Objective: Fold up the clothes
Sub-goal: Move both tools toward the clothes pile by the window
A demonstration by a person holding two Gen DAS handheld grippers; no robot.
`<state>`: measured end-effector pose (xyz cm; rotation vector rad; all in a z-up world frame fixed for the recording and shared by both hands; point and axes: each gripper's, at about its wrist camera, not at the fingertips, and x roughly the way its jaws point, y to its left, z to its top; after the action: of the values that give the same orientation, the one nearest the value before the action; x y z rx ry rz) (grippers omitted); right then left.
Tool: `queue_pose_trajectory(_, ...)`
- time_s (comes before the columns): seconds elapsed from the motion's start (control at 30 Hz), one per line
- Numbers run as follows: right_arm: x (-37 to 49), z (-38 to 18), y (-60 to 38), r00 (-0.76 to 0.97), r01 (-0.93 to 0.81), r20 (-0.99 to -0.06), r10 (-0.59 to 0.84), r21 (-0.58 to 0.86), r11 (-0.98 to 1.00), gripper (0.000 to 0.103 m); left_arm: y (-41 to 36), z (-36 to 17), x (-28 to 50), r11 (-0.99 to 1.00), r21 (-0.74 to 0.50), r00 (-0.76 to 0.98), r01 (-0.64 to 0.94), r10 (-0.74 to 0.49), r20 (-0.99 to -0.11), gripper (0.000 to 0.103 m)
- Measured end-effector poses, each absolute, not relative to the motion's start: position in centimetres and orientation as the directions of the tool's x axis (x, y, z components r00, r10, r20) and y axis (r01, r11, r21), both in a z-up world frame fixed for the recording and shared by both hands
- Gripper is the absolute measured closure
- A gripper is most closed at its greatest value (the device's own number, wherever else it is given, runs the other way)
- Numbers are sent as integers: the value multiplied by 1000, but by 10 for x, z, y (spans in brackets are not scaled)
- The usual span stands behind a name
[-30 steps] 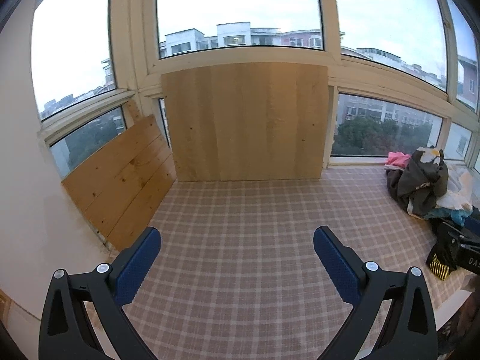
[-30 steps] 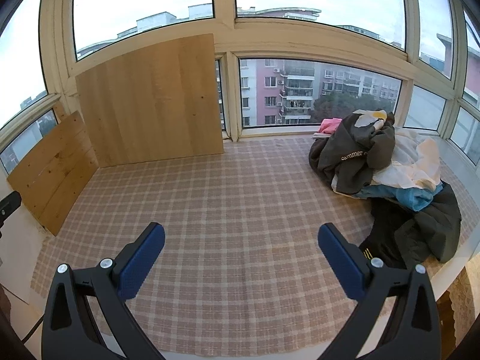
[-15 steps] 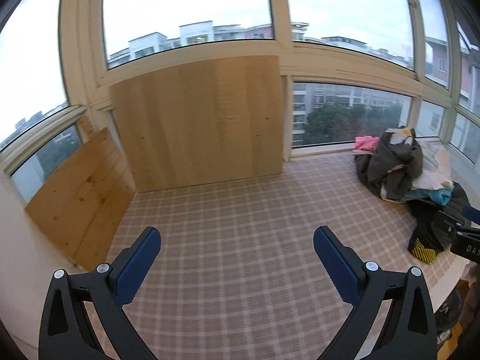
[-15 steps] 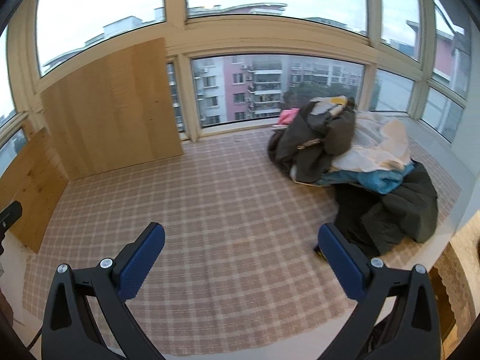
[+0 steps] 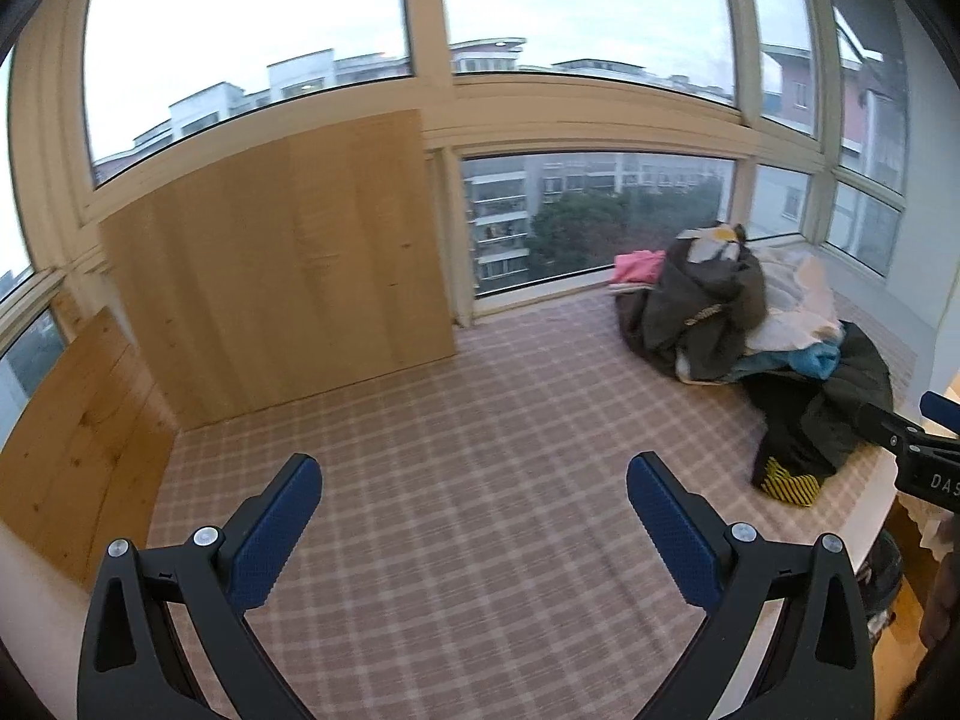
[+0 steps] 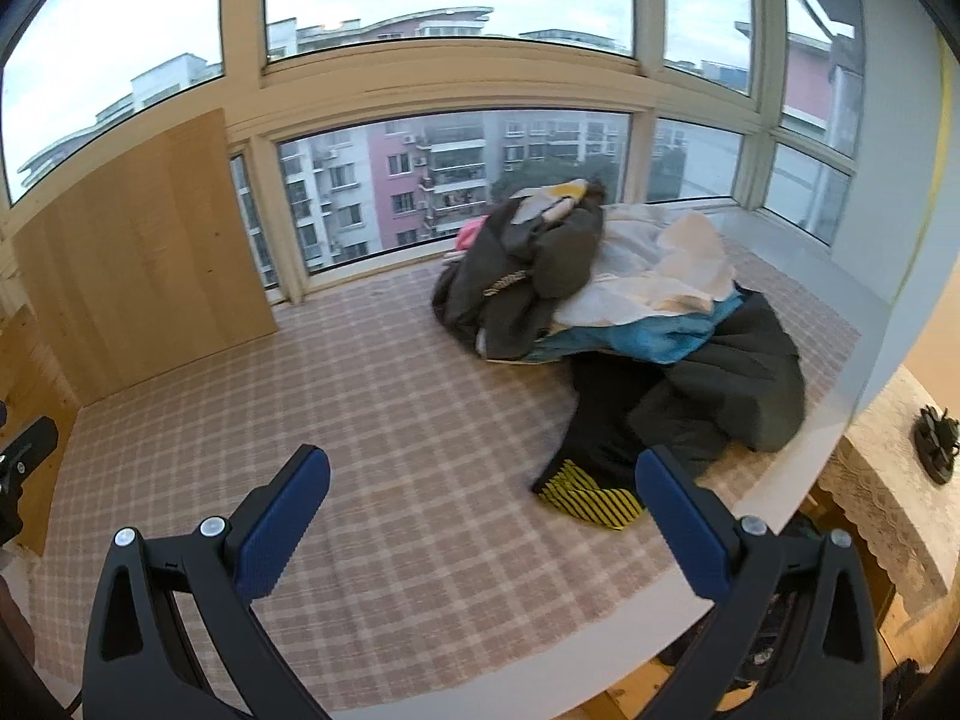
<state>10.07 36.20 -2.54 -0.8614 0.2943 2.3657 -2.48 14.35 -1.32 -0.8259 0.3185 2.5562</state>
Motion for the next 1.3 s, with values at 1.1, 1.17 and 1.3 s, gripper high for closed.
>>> queue_pose_trajectory(1.1,93,-23,535,-609,-617,-629,483,-7,-787,0,313,-4,-30,-863,154,-747,-481,312,-587,1)
queue_pose_trajectory(1.17,92,-24,549,-611,-617,-626,485,-8,-787,0,326,-3,-31,-864,158,-750,-478,309,-585,1)
queue_pose_trajectory(1.3,88,-24,576,-616,-619,-619,487,-2,-785,0,350,-2,-32,-864,164,-752,-476,304,-586,1)
